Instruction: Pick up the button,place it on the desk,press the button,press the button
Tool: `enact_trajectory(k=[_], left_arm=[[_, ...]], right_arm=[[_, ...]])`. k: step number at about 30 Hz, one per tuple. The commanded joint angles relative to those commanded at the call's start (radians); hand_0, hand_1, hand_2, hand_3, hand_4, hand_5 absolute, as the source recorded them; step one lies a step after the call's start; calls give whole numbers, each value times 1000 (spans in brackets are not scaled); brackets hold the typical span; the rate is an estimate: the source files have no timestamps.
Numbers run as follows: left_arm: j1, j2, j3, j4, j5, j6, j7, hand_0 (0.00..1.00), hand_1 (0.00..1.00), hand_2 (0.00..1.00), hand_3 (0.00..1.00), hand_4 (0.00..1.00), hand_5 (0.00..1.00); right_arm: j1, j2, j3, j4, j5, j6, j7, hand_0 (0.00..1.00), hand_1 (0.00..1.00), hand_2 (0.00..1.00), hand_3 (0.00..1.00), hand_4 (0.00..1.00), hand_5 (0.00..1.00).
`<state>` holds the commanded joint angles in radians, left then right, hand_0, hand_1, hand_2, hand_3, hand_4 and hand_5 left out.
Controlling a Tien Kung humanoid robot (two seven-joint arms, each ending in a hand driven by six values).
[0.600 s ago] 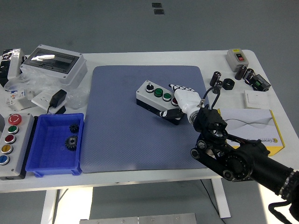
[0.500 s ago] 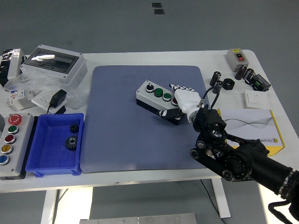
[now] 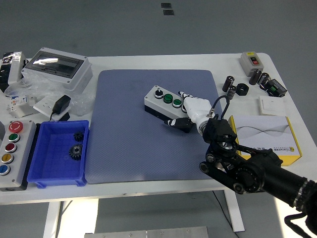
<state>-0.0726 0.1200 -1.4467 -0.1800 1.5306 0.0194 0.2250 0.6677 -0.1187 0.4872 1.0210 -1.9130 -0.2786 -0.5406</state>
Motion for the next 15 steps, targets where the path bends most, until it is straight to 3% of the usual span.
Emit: enact_trajectory(k=[5, 6, 11, 12, 15], left_arm=[[0, -1, 2, 0, -1, 0, -1, 626, 577, 520, 595, 666, 265], [0, -1, 3, 0, -2, -1, -1, 627, 576, 520, 596, 665, 262], [1, -1, 6, 0, -5, -1, -3, 627, 576, 520, 596, 665, 262], [1, -1, 6, 0, -5, -1, -4, 627, 577, 521, 595, 657, 254], [2, -2, 8, 0, -6, -1, -5, 627, 577, 521, 595, 657, 254]], right_arm=[[1, 1, -9, -5, 1, -23, 6, 245, 480, 606, 866, 737, 241], [1, 2, -13, -8, 1, -28, 7, 184, 408, 511, 767, 613, 242], [1, 3, -20, -17, -5, -47, 11, 184, 408, 511, 767, 613, 242], [0, 1, -19, -15, -8, -52, 13, 138, 357, 458, 628, 322, 167], [-5, -13, -8, 9, -14, -69, 28, 138, 357, 458, 628, 322, 167]])
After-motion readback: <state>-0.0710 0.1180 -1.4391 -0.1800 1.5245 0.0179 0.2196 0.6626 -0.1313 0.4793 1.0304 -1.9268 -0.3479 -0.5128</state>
